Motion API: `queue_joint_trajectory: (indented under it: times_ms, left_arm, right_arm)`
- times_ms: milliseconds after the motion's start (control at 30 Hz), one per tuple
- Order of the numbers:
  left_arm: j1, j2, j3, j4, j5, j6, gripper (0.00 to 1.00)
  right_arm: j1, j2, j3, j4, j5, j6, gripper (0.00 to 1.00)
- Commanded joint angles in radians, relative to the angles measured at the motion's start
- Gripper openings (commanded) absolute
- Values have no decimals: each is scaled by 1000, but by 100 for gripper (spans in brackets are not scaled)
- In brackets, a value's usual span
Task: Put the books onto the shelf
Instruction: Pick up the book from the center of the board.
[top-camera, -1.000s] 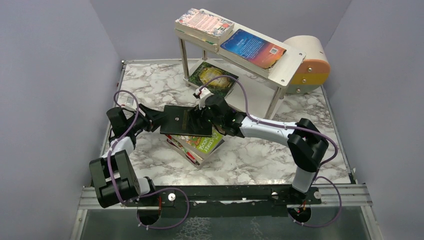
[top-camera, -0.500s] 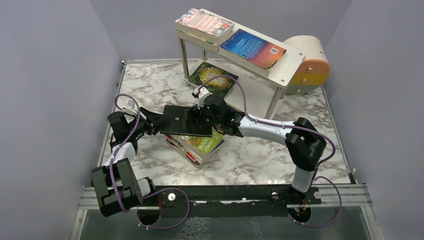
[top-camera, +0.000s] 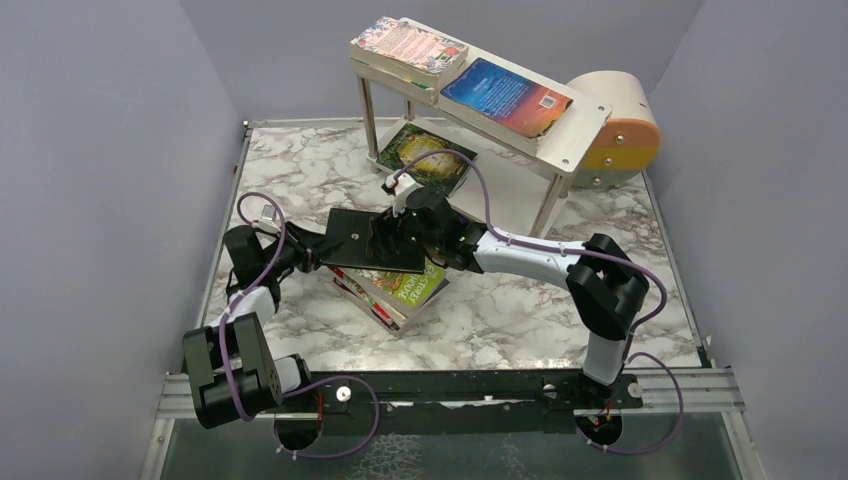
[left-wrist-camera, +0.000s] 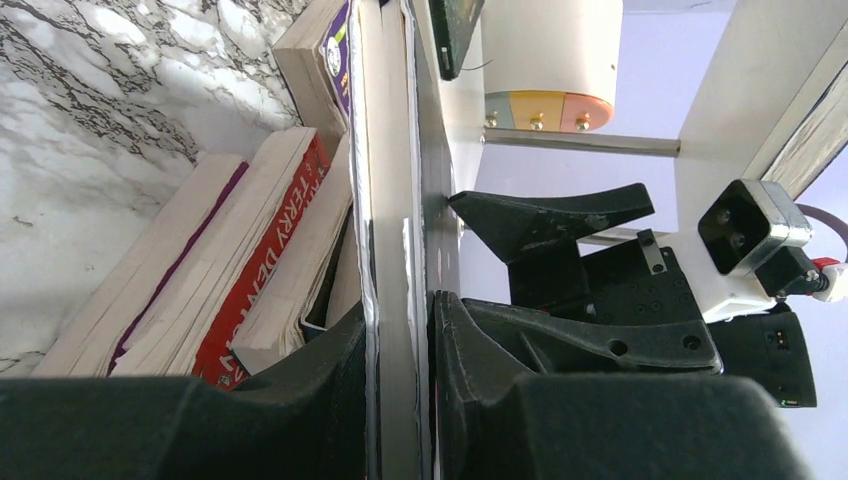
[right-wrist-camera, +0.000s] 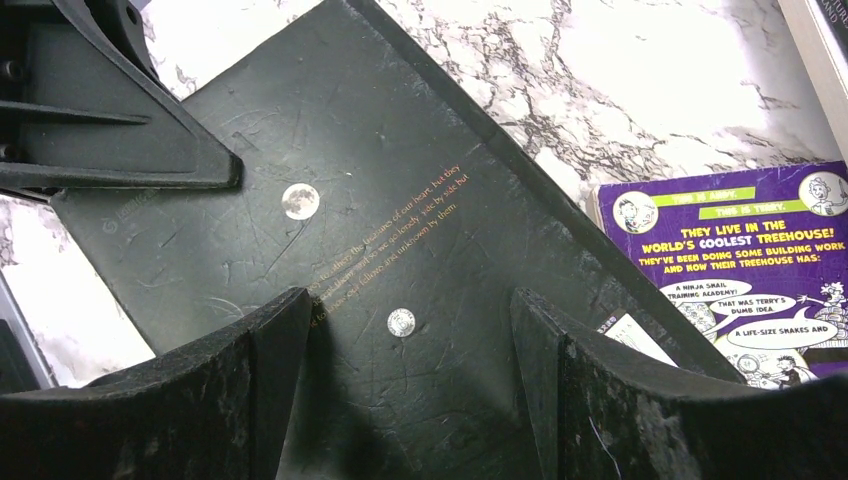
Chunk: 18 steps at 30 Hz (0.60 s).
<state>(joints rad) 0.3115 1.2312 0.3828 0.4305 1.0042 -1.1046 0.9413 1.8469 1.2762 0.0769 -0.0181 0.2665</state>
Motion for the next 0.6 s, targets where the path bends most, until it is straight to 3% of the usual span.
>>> queue_joint_trajectory:
  times_ms: [0,267,567]
  left_arm:
    - [-12,-7,-8,140,-59,-42,0]
    - [-12,40,83,345,-173,-201,0]
    - [-14,178,233,410,-128,-260,0]
  right_arm:
    - [20,37,-17,-112,-43,10,72]
    - [19,-152,-60,-162,83,-4,73]
    - [21,-398,-75,-261,213,-43,73]
